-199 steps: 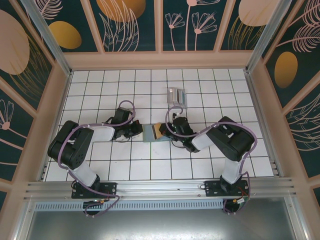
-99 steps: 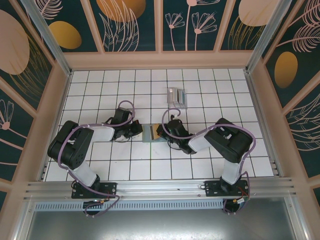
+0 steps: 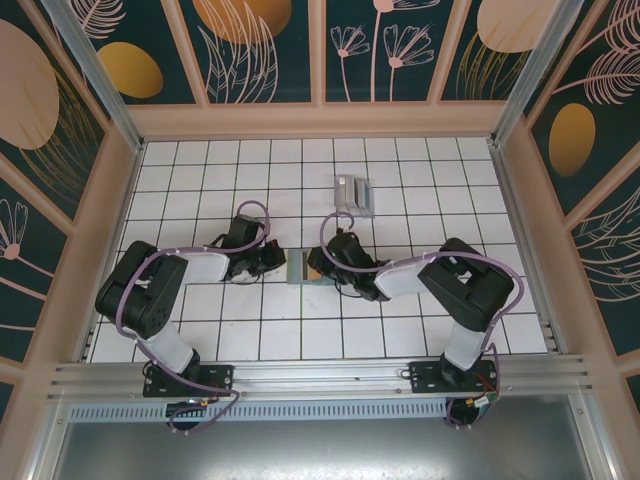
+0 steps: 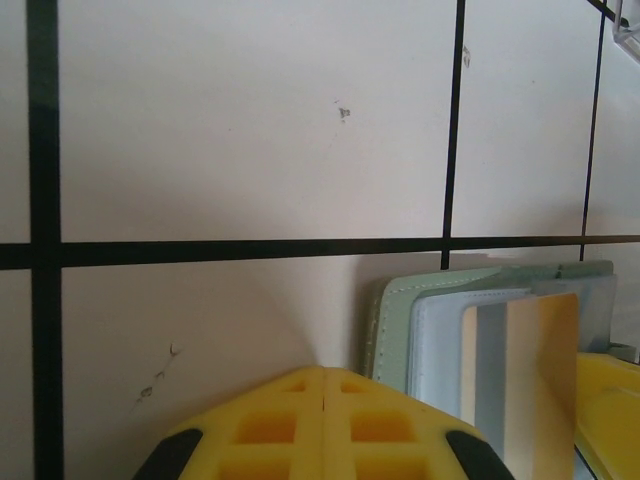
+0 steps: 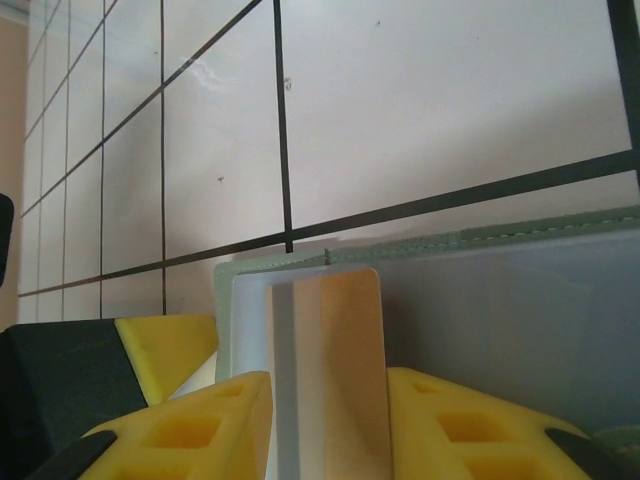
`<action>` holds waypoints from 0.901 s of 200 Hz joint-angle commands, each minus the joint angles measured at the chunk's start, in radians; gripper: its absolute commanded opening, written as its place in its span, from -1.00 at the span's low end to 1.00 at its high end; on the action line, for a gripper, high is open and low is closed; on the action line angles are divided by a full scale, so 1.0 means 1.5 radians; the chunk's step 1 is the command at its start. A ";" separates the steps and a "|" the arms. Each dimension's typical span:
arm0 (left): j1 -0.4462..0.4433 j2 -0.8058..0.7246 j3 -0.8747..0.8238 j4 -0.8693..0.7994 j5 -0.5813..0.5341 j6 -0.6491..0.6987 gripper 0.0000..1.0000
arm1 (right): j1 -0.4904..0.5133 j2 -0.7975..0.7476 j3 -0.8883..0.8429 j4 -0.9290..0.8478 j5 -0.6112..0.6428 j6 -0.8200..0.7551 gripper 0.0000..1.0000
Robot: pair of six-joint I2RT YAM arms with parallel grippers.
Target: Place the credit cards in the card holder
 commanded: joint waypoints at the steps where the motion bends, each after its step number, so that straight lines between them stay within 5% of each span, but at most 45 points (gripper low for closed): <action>1: -0.002 0.018 0.004 -0.035 -0.019 0.009 -1.00 | 0.002 -0.010 0.013 -0.085 -0.005 -0.024 -0.30; 89: -0.001 0.008 -0.026 0.011 0.023 -0.023 -1.00 | 0.013 0.060 0.097 -0.104 -0.032 0.004 -0.45; 180: -0.002 0.005 -0.030 0.002 0.000 -0.012 -1.00 | 0.022 0.059 0.173 -0.254 0.022 -0.002 -0.26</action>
